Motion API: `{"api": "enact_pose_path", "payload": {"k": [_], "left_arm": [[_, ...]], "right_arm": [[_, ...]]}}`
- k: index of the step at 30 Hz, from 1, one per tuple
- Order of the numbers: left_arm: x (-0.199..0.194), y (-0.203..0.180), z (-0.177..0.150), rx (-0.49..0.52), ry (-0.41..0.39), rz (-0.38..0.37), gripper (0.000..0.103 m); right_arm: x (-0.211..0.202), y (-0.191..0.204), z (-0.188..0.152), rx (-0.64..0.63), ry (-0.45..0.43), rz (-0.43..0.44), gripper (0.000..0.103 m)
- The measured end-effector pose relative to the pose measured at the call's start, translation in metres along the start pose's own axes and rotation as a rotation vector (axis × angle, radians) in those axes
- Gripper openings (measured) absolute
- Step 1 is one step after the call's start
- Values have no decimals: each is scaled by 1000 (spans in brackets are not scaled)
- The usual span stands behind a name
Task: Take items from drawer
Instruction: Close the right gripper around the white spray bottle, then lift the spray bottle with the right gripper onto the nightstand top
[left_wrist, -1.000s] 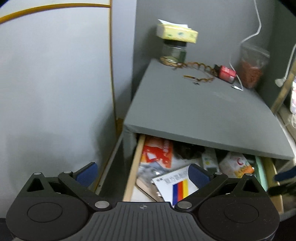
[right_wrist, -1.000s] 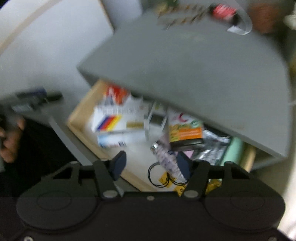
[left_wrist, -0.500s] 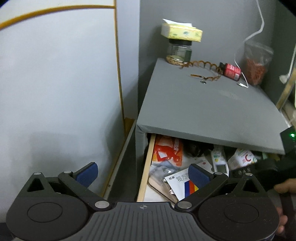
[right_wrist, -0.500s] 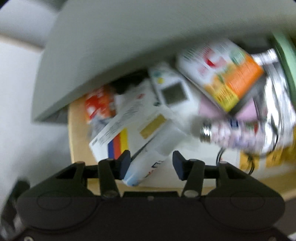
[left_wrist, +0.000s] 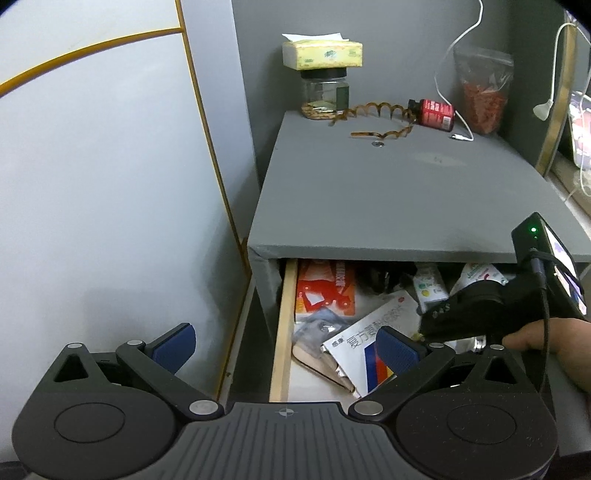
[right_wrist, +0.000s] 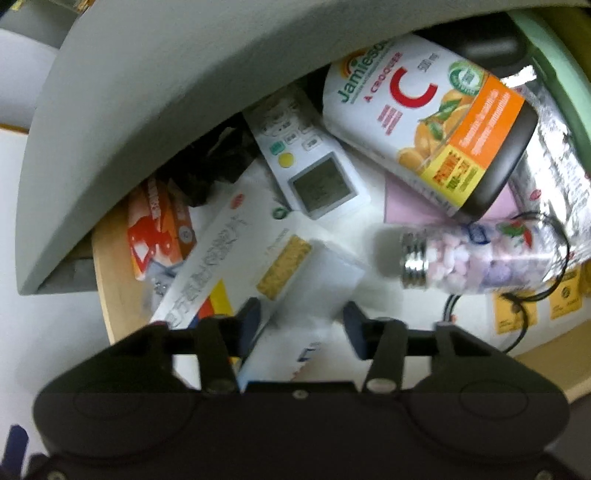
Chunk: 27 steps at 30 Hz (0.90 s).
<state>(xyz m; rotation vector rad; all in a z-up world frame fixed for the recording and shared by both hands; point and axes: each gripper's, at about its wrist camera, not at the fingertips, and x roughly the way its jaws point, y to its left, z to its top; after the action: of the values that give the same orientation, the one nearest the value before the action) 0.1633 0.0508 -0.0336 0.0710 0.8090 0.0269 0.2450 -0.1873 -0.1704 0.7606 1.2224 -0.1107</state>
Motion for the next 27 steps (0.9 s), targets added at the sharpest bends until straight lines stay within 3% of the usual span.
{"api": "enact_pose_path", "payload": {"k": [5, 8, 13, 18, 21, 24, 27], "left_arm": [[-1, 10, 3, -67, -8, -11, 103], [-5, 14, 4, -88, -26, 0, 103], [-8, 18, 4, -103, -35, -3, 103], [-8, 26, 4, -131, -35, 0, 103], [-7, 27, 4, -135, -33, -3, 103], [-7, 23, 5, -118, -36, -4, 103], [-6, 19, 4, -102, -36, -3, 103]], "right_arm": [[-30, -12, -5, -49, -80, 66, 33], [-62, -2, -19, -178, -199, 84, 30], [-92, 23, -39, -431, -387, 43, 30], [-127, 48, -45, -591, -495, 43, 30], [-162, 72, -39, -665, -601, 63, 30], [-184, 105, -22, -745, -712, 27, 30], [-183, 132, -1, -813, -735, -26, 30]]}}
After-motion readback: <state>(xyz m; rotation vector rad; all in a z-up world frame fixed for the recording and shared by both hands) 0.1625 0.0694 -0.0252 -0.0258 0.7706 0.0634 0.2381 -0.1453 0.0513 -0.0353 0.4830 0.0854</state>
